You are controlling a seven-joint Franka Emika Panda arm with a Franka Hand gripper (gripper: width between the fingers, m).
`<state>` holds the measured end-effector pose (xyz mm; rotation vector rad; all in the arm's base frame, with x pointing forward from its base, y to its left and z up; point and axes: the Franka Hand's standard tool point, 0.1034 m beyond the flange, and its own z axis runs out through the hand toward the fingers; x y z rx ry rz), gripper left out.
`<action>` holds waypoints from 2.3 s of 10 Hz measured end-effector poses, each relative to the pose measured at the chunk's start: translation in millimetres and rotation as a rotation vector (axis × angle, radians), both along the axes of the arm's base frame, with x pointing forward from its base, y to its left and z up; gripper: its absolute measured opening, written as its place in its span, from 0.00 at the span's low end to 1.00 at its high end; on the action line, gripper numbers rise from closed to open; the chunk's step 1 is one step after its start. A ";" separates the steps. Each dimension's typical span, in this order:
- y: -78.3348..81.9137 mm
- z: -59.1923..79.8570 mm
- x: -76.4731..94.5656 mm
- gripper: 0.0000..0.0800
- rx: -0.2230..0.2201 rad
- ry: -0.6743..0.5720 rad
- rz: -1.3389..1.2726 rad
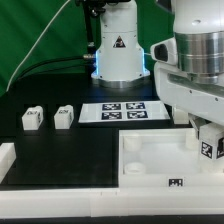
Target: Assemble one leg
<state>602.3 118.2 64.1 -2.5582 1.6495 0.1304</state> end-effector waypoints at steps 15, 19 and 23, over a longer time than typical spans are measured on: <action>-7.7 1.9 0.3 0.81 -0.015 -0.116 1.284; -8.9 1.7 0.3 0.49 -0.019 -0.119 1.369; -9.1 1.3 0.2 0.36 -0.019 -0.117 1.353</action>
Offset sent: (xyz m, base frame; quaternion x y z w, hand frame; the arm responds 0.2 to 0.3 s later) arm 0.0000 0.0000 0.0000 0.0000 0.0000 0.0000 1.0000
